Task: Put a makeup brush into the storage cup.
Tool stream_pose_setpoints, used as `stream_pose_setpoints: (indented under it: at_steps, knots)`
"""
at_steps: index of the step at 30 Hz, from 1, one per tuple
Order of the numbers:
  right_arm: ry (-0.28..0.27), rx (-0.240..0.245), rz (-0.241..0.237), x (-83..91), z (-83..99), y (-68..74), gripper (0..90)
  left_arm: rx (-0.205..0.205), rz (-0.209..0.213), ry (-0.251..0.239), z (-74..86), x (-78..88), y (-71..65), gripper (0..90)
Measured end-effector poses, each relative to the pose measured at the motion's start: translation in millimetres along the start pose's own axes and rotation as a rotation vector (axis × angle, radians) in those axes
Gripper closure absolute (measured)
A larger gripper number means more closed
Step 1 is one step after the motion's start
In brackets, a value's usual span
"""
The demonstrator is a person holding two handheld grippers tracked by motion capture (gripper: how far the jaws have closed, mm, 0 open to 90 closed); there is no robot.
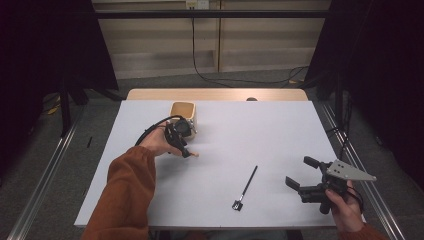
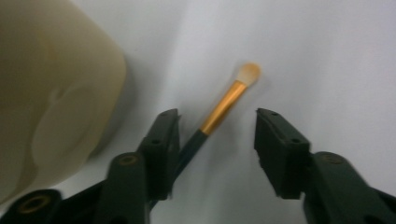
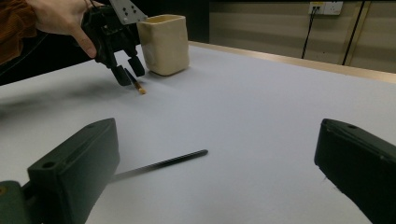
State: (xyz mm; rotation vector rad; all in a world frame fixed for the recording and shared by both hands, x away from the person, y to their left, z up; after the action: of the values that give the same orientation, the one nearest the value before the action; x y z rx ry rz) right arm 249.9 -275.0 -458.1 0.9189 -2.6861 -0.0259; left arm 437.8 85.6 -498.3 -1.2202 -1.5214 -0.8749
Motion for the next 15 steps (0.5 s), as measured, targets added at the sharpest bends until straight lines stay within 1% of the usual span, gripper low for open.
stream_pose_setpoints:
  at_steps: [2,4,5,6,7,8,9,10,11,12,13,14,15]
  knots:
    - [0.001,0.0,-0.001,-0.2,0.1,0.2,0.0,-0.004,0.006,0.004,-0.2,-1.3,-1.4,54.8]
    - [0.002,0.002,-0.002,-0.3,0.3,0.4,0.0,-0.016,0.018,0.01,-0.5,-3.2,-2.5,56.6]
    - [0.003,0.001,-0.003,-0.4,0.3,0.6,0.0,-0.017,0.015,0.009,-0.7,-4.4,-2.5,57.7]
    - [0.003,0.0,-0.003,-0.5,0.3,0.6,0.0,-0.01,0.033,0.009,-1.0,-6.4,-3.7,59.1]
    - [0.003,-0.001,-0.002,-0.6,0.3,0.5,0.0,-0.022,0.019,0.018,-0.8,-9.7,-2.7,60.4]
    - [0.003,-0.001,-0.001,-0.6,0.3,0.4,0.0,-0.013,0.021,0.022,-1.3,-10.9,-3.2,60.5]
    - [0.004,-0.002,-0.002,-0.7,0.4,0.4,0.0,-0.014,0.041,0.028,-1.5,-10.0,-2.6,60.9]
    - [0.004,-0.003,-0.003,-0.7,0.4,0.4,0.0,-0.012,0.042,0.03,-1.2,-10.0,-2.6,61.2]
    - [0.003,-0.006,-0.004,-0.8,0.3,0.4,0.0,-0.017,0.022,0.026,-1.3,-10.8,-3.0,61.3]
    - [0.003,-0.004,-0.002,-0.7,0.3,0.2,0.0,-0.028,0.022,0.036,-1.6,-10.3,-3.6,61.7]
    - [0.003,-0.001,-0.001,-0.4,0.4,0.3,0.0,-0.02,0.033,0.037,-1.5,-10.5,-3.9,62.3]
    - [0.003,-0.001,-0.002,-0.2,0.5,0.4,0.0,-0.02,0.024,0.03,-1.3,-11.1,-3.0,62.4]
    - [0.002,-0.002,-0.002,-0.1,0.4,0.5,0.0,-0.013,0.028,0.023,-1.3,-11.5,-2.7,62.9]
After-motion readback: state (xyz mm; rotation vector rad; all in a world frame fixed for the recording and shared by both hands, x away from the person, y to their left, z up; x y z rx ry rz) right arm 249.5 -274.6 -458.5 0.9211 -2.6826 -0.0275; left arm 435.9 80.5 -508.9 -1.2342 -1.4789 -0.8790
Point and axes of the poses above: each handheld gripper's, and its own axes: x roughly backward along the jaws, z roughly out of its underside, y roughly to its left, the point moved 6 cm from there along -x, roughly forward along the jaws
